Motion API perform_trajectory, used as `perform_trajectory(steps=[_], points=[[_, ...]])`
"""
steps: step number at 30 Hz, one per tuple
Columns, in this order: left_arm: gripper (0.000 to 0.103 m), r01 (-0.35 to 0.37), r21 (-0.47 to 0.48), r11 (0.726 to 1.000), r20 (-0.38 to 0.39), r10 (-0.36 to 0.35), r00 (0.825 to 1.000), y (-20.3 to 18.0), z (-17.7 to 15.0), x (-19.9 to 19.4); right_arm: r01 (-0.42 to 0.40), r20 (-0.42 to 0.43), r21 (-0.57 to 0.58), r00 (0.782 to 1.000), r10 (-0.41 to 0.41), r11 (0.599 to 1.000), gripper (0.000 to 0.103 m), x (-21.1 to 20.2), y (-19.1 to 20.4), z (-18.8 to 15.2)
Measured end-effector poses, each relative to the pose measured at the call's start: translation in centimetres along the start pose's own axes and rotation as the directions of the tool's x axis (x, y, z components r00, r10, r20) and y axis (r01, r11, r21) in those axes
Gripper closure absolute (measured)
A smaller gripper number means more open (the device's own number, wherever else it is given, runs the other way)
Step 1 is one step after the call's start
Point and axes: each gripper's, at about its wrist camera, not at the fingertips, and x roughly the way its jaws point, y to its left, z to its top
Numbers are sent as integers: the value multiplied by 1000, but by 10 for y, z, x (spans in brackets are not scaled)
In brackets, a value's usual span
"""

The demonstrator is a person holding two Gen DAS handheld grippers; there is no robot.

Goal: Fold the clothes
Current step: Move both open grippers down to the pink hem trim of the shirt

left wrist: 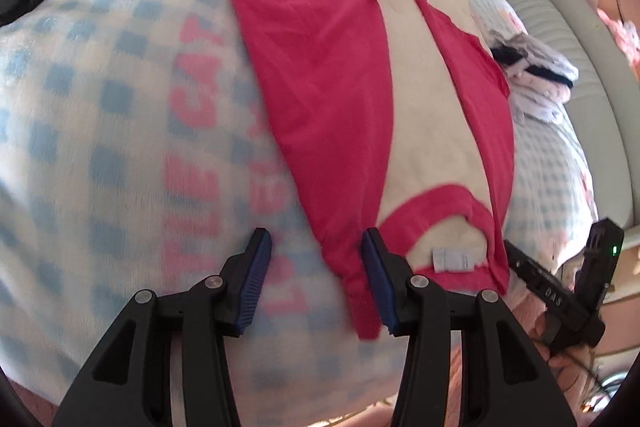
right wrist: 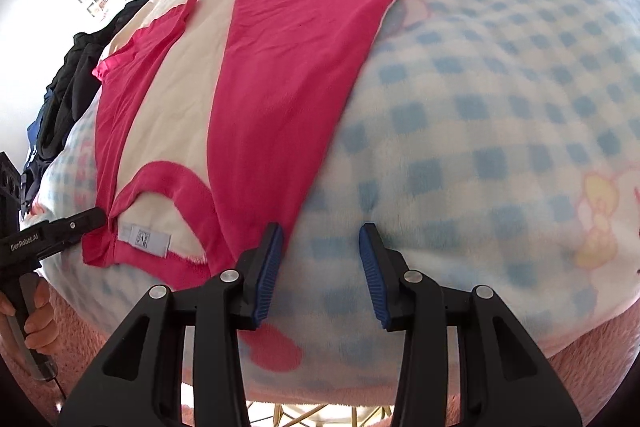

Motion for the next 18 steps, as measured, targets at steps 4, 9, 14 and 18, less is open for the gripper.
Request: perform_trajectory(steps=[4, 9, 14, 18], points=[[49, 112, -14, 994, -8, -112, 994, 4, -6, -6, -89, 31, 31, 996, 88, 996, 63, -9, -8, -2], [49, 259, -158, 953, 7, -262, 965, 27, 0, -6, -166, 62, 91, 985, 161, 982, 63, -12, -22, 1], [50, 298, -148, 943, 55, -293, 955, 25, -5, -12, -160, 37, 41, 987, 158, 986, 65, -9, -13, -1], [54, 251, -128, 960, 80, -242, 967, 21, -8, -10, -9, 58, 20, 998, 7, 1000, 66, -10, -11, 1]])
